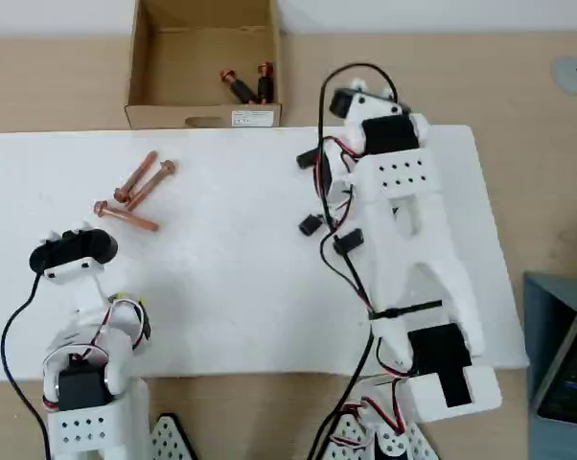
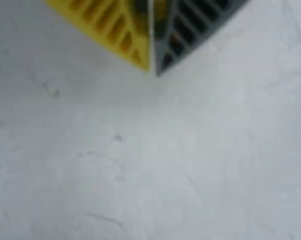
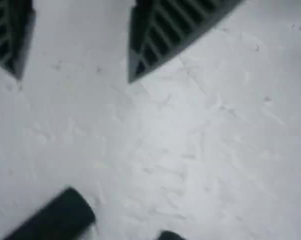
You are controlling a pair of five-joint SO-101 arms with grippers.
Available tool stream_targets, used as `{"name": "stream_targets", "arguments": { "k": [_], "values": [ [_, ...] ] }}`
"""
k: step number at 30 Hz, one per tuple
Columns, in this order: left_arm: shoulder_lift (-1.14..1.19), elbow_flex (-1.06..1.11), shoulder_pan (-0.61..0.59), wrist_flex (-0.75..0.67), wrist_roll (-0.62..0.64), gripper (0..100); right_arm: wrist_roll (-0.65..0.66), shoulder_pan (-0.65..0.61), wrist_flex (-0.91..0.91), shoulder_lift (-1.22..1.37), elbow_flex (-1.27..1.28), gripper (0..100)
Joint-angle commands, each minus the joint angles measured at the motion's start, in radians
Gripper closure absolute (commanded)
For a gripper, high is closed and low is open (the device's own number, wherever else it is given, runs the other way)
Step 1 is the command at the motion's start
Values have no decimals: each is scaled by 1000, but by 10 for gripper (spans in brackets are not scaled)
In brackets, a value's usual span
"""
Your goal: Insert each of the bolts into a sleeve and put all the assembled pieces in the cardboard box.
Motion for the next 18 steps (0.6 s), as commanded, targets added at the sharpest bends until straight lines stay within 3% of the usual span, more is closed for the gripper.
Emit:
{"name": "stream_targets", "arguments": {
  "k": [1,18],
  "values": [
    [-5,-6,-12,-9,3,998,-52,38,-32,-4,22,838],
    [-5,-6,-12,-9,0,998,-78,54,-163,243,21,838]
  ]
}}
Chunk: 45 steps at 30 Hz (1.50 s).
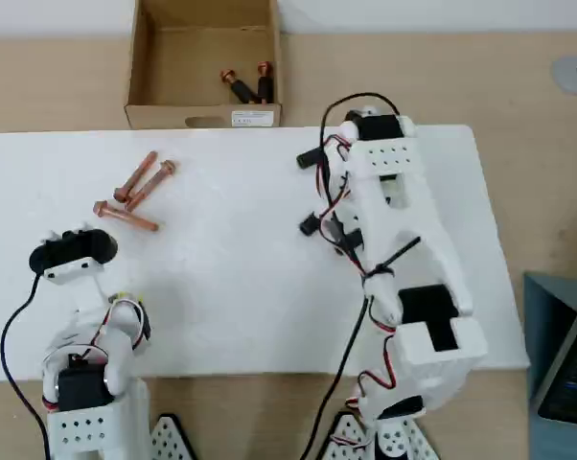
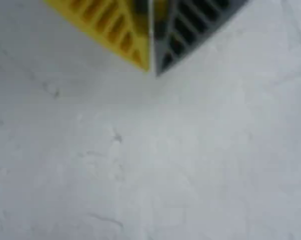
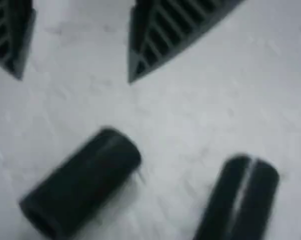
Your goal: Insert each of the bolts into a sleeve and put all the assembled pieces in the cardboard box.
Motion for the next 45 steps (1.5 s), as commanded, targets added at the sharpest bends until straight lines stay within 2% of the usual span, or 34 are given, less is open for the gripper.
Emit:
{"name": "stream_targets", "arguments": {
  "k": [1,25,27,30,34,39,45],
  "values": [
    [-5,-6,-12,-9,0,998,-6,8,-41,12,-5,838],
    [-5,-6,-12,-9,-2,998,-5,16,-173,232,-5,840],
    [-5,-6,-12,-9,-2,998,-5,18,-173,248,-5,875],
    [-5,-6,-12,-9,-2,998,-5,28,-175,257,-7,987],
    [-5,-6,-12,-9,-2,998,-5,38,-172,254,-7,991],
    [-5,-6,-9,-9,-3,998,-5,30,-106,254,-97,989],
    [-5,-6,-8,-9,-3,998,25,30,72,254,-361,989]
  ]
}}
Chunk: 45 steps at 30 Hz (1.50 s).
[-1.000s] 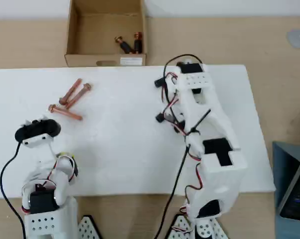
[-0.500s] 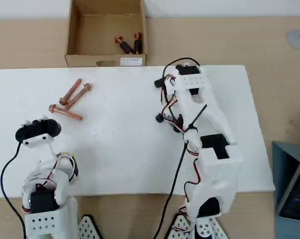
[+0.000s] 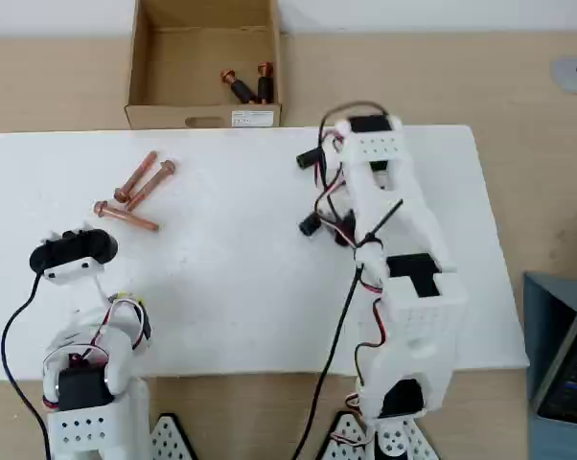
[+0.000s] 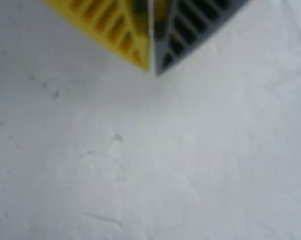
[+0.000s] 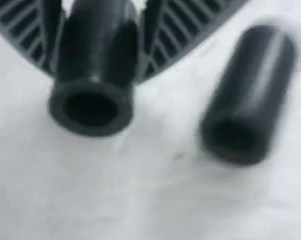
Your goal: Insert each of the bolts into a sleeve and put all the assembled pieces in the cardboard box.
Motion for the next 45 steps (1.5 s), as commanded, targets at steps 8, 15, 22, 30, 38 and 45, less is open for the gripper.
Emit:
{"name": "stream_targets", "arguments": {
  "k": [8,15,22,30,38,45],
  "values": [
    [-5,-6,-5,-9,-3,998,91,2,167,-134,-377,989],
    [-5,-6,-5,-9,-3,998,184,-7,166,-371,-369,989],
    [-5,-5,-5,-31,0,998,244,-1,166,-662,-145,989],
    [4,-190,15,-91,0,999,270,82,157,-1007,176,989],
    [128,-354,34,-89,-2,999,265,203,54,-1260,504,989],
    [556,-657,34,-86,-2,999,269,211,3,-1415,671,989]
  ]
}}
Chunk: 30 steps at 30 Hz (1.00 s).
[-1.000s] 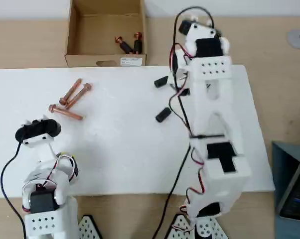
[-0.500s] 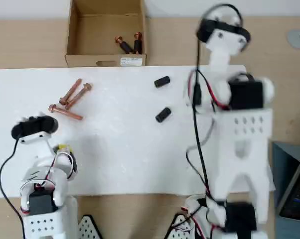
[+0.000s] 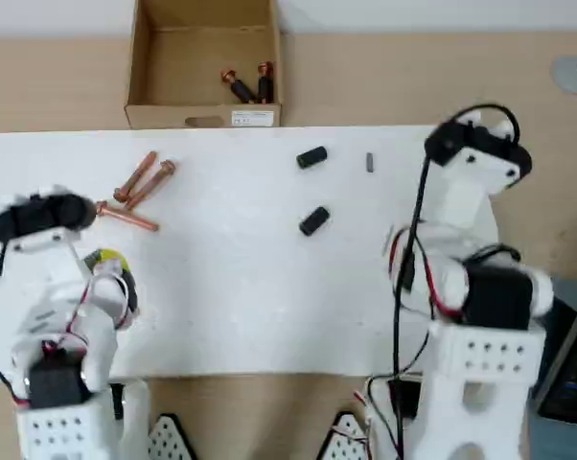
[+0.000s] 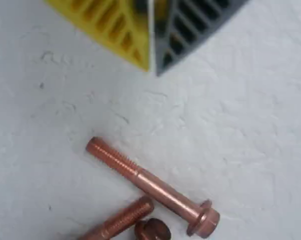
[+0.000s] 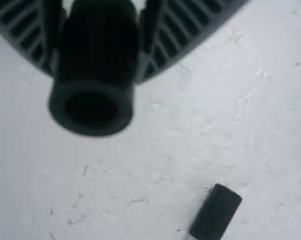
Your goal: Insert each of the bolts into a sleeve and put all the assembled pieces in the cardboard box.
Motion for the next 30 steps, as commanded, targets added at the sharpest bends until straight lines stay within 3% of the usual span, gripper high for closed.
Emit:
{"name": "stream_targets", "arguments": {
  "k": [1,10,19,27,30],
  "values": [
    [245,-209,11,-14,-3,999,11,12,-29,-73,45,989],
    [791,-583,9,-14,-216,1000,5,91,-98,-124,125,989],
    [1276,-893,12,-11,-292,1000,3,163,-107,-156,188,989],
    [1661,-1272,74,342,-546,997,3,171,-100,-228,196,989],
    [1801,-1442,91,457,-588,998,3,171,-98,-251,197,989]
  ]
}}
